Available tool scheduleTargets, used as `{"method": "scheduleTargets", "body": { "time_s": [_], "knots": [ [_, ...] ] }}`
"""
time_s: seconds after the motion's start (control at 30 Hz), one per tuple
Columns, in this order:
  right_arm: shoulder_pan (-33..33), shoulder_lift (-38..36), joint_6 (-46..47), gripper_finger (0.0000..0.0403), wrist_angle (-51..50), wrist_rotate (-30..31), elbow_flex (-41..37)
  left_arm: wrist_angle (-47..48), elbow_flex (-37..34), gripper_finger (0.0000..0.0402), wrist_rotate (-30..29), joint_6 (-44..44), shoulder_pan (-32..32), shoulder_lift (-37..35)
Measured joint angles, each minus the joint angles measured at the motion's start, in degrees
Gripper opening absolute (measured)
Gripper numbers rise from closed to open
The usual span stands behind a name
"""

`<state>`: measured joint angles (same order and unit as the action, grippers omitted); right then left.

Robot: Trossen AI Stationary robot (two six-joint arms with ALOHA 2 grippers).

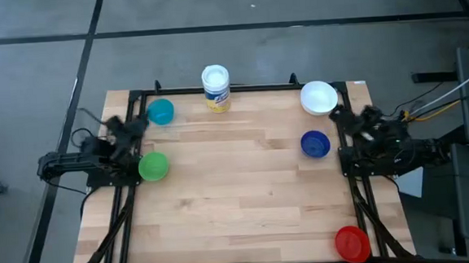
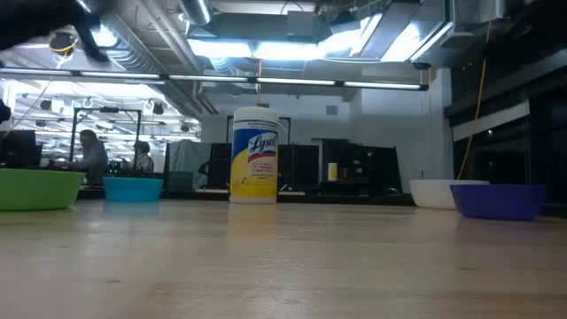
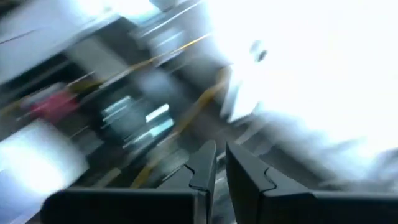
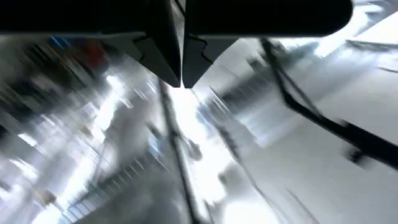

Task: Nest bowls inside each other
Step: Stack the light blue bowl on the white bowl

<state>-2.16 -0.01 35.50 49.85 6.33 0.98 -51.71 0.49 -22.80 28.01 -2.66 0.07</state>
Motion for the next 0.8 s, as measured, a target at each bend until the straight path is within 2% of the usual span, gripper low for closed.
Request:
{"method": "scheduleTargets", "body": {
  "time_s": [0.1,0.17,0.23,0.33,0.4,0.47,0.53,0.6,0.67,0.7,0.73,0.8],
  "knots": [
    [0.01,0.0,0.87,0.002,3.92,-8.91,3.41,-17.15,2.03,0.0031,15.52,-9.51,0.0,0.61],
    [0.01,0.44,3.32,0.002,-1.25,-14.78,8.43,-19.22,5.78,0.0031,25.33,-12.51,0.0,1.16],
    [0.01,2.16,5.45,0.002,-13.41,-19.14,15.53,-12.41,11.27,0.0031,30.95,-13.86,0.02,2.79],
    [0.01,7.95,5.67,0.0022,-36.34,-22.66,29.36,8.53,22.52,0.0031,30.08,-14.76,0.02,8.72],
    [0.01,13.78,4.07,0.0026,-52.02,-24.14,39.34,24.8,31.81,0.0031,25.71,-16.4,0.02,14.81],
    [0.03,20.26,1.35,0.0031,-67.67,-23.46,49.2,43.99,41.94,0.0031,18.6,-19.19,0.02,21.63],
    [0.01,27.12,-1.48,0.0037,-81.42,-21.83,58.33,63.67,52.09,0.0031,6.45,-20.73,0.02,29.08],
    [0.01,33.27,-3.96,0.0043,-91.39,-19.29,65.52,84.44,62.0,0.0031,-8.29,-19.84,-0.03,37.0],
    [0.02,38.53,-5.58,0.0049,-96.19,-15.53,71.1,101.61,70.54,0.0031,-23.98,-14.79,-0.84,44.14],
    [0.01,40.63,-6.41,0.0053,-96.48,-14.25,73.25,109.95,74.2,0.0031,-29.22,-12.11,-1.63,47.33],
    [0.03,42.37,-7.31,0.0057,-96.18,-13.59,75.13,117.33,77.48,0.0031,-31.26,-10.1,-2.72,50.19],
    [0.03,45.08,-7.88,0.0066,-96.39,-12.94,78.35,128.84,82.23,0.0031,-28.66,-8.51,-6.22,54.7]
  ]
}}
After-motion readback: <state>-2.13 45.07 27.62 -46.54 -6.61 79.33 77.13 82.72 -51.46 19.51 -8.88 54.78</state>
